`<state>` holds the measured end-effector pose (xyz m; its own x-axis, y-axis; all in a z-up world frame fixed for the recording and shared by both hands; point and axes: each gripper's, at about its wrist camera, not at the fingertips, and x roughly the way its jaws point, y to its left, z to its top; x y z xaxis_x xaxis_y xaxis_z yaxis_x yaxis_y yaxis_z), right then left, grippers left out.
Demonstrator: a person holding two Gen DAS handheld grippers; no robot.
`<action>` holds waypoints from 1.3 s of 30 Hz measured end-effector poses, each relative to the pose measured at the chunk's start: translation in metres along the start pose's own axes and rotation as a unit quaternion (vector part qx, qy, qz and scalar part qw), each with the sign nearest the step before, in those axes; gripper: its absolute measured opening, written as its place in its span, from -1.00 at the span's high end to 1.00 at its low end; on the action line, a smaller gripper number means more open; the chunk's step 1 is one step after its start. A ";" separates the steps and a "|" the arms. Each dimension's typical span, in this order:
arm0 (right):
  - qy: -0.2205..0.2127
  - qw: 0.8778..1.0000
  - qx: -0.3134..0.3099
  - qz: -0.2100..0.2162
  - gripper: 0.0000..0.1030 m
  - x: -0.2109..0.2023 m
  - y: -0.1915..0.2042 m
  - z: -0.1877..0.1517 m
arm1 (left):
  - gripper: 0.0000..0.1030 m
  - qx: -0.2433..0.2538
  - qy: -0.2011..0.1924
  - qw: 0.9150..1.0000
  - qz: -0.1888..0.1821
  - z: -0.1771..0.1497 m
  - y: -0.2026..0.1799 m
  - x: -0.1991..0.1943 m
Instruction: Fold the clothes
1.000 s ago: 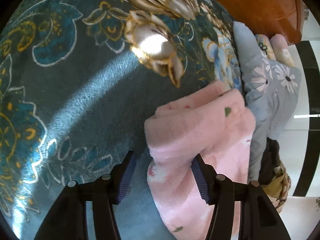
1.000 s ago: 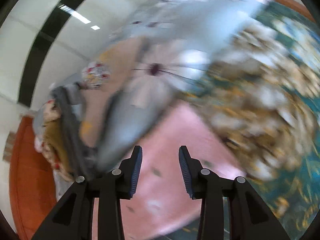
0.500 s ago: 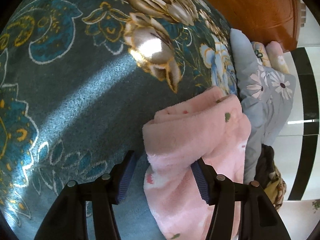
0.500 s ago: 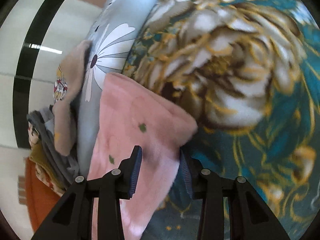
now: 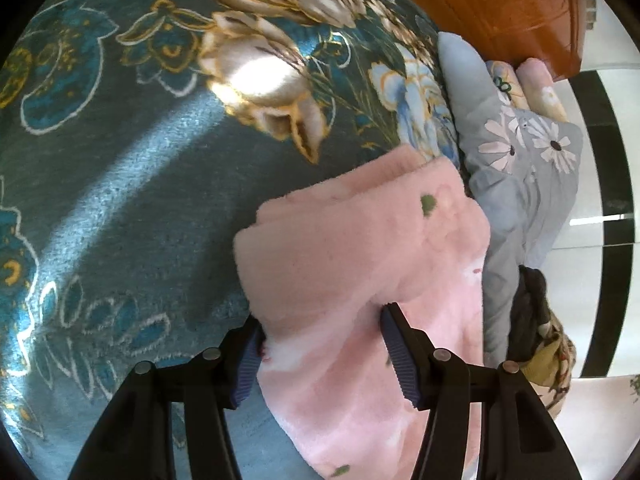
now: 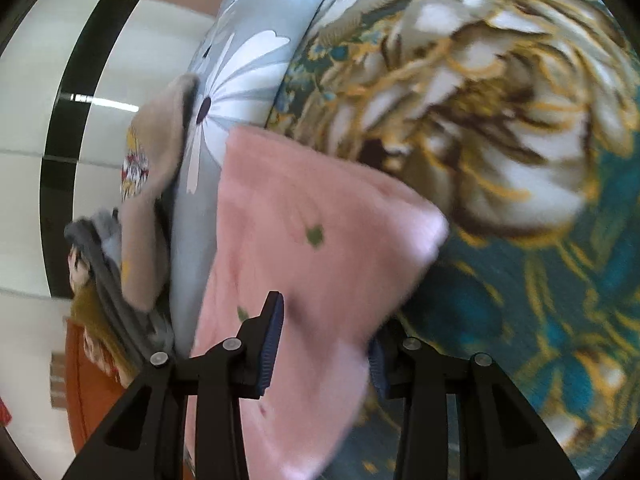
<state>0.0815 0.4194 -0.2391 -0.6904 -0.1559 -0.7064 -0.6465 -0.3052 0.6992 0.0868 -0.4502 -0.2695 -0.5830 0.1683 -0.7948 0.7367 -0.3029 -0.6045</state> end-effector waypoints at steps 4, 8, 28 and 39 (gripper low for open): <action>-0.007 1.000 0.026 0.001 0.27 0.011 0.008 0.008 | -0.10 0.010 0.001 1.000 0.021 0.003 -0.005 0.003; 0.000 0.999 0.033 -0.021 0.67 0.014 0.012 0.007 | 0.35 0.039 0.004 0.997 0.064 0.001 -0.018 0.004; 0.024 0.982 -0.156 0.101 0.76 -0.109 0.089 0.025 | 0.78 0.217 -0.071 0.973 0.014 -0.024 -0.069 -0.158; 0.076 0.996 -0.035 -0.024 0.76 -0.065 -0.044 0.000 | 0.71 0.073 -0.021 0.993 0.091 -0.051 0.065 -0.112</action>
<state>0.1542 0.4432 -0.2237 -0.5990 -0.2788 -0.7506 -0.6496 -0.3789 0.6591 0.2173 -0.4409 -0.2221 -0.4607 0.0598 -0.8855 0.7758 -0.4575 -0.4345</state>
